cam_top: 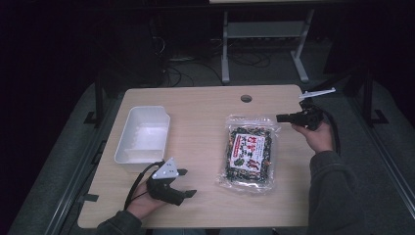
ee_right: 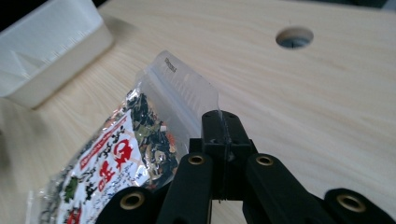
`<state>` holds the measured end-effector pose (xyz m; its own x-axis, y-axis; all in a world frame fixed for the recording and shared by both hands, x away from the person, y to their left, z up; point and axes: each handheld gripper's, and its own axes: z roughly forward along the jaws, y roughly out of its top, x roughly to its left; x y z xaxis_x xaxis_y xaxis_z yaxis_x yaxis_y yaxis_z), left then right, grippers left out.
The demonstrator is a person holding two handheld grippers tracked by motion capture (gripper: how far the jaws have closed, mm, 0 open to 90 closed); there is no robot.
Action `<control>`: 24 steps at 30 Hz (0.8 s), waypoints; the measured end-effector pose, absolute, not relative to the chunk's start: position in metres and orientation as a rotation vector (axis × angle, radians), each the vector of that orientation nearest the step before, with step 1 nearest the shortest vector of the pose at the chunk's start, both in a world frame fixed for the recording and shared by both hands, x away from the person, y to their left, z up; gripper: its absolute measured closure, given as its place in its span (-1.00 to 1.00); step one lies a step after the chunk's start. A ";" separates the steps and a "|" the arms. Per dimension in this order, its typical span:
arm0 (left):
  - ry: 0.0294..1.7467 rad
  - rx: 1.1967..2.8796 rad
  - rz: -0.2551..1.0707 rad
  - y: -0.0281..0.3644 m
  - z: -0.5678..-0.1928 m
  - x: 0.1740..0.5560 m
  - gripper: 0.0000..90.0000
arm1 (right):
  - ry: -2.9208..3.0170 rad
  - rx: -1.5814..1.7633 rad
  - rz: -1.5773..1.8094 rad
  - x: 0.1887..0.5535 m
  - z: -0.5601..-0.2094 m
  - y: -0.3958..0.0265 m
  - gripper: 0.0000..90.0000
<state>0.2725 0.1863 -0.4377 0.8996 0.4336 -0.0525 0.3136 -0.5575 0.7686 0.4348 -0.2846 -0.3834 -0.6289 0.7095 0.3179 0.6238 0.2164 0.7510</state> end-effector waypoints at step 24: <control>0.603 2.143 0.077 0.156 -0.444 0.303 -0.51 | 2.331 0.909 1.605 0.359 -0.323 -0.228 1.00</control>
<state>0.3028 0.1555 -0.4435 0.8802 0.4465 -0.1609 0.3919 -0.4924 0.7771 0.3585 -0.2282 -0.3227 -0.8003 0.5668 0.1957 0.3852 0.2358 0.8922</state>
